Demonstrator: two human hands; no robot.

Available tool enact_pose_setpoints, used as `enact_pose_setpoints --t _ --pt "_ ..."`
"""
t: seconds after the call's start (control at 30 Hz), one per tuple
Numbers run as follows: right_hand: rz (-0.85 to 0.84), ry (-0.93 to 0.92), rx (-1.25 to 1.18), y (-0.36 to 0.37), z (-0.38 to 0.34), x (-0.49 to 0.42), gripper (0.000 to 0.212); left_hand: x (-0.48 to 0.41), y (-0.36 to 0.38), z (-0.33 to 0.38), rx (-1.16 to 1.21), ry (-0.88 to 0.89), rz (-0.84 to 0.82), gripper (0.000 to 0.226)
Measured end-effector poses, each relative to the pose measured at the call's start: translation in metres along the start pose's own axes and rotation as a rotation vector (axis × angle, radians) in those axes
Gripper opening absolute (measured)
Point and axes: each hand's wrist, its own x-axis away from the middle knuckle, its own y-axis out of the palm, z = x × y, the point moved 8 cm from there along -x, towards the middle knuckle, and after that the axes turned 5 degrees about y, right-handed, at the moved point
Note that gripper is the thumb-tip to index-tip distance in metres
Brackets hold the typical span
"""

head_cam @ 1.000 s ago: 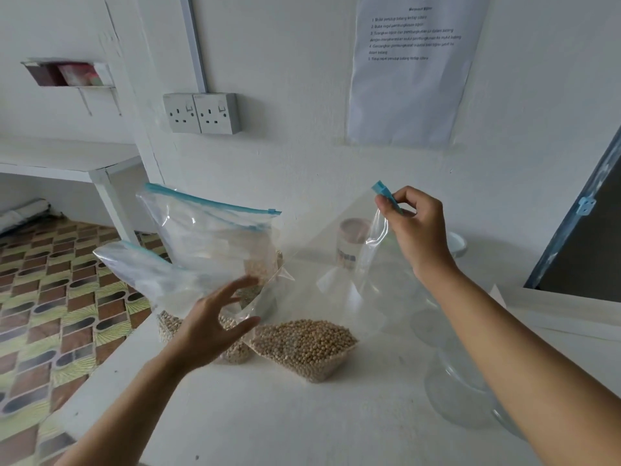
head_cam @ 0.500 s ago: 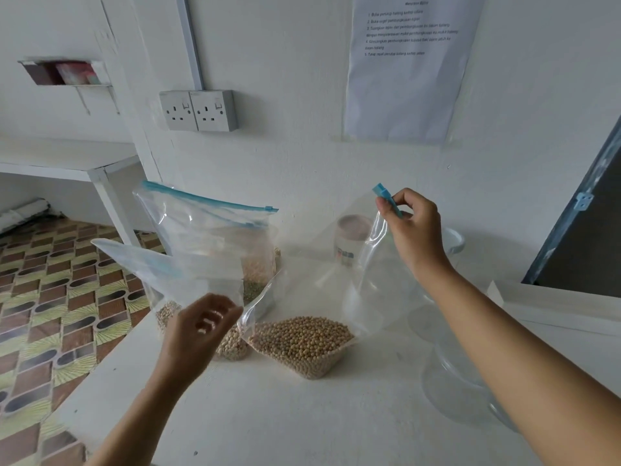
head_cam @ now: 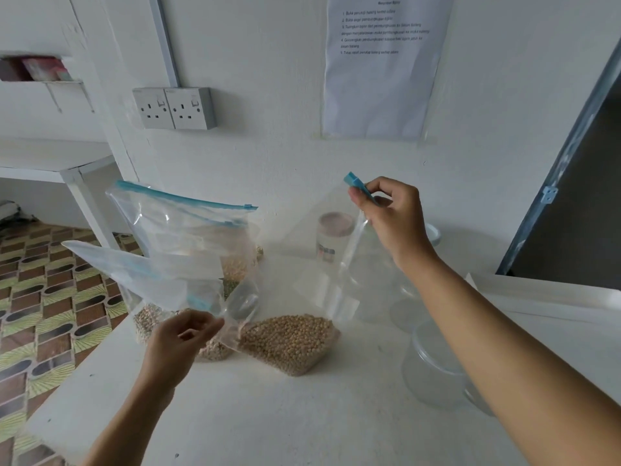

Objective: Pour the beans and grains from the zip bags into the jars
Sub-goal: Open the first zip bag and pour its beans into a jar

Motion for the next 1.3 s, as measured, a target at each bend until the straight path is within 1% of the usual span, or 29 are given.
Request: enact_pose_setpoints --t 0.17,0.33,0.43,0.53,0.7,0.87,1.03,1.17,1.3 --pt "0.021 0.048 -0.075 -0.014 -0.003 -0.004 0.033 -0.008 -0.006 0.022 0.154 0.086 0.038 0.009" --pt "0.037 0.150 -0.181 -0.027 0.002 0.004 0.033 -0.025 0.005 0.036 0.206 0.119 0.020 0.024" --pt "0.047 0.165 -0.222 -0.038 -0.003 0.006 0.032 -0.029 0.008 0.044 0.273 0.122 0.045 0.026" --pt "0.058 0.168 -0.253 -0.050 -0.009 0.007 0.027 -0.032 0.014 0.057 0.311 0.140 0.055 0.036" --pt "0.079 0.211 -0.326 -0.068 -0.009 0.014 0.023 -0.040 0.017 0.087 0.376 0.184 0.110 0.021" --pt "0.096 0.200 -0.361 -0.086 -0.013 0.022 0.022 -0.048 0.014 0.114 0.420 0.228 0.162 0.023" --pt "0.114 0.201 -0.424 -0.106 -0.010 0.038 0.020 -0.053 0.022 0.131 0.395 0.222 0.144 0.008" --pt "0.124 0.227 -0.481 -0.118 -0.004 0.050 0.019 -0.053 0.029 0.142 0.373 0.222 0.120 0.010" --pt "0.137 0.238 -0.494 -0.126 0.000 0.059 0.019 -0.052 0.036 0.148 0.389 0.212 0.117 0.006"
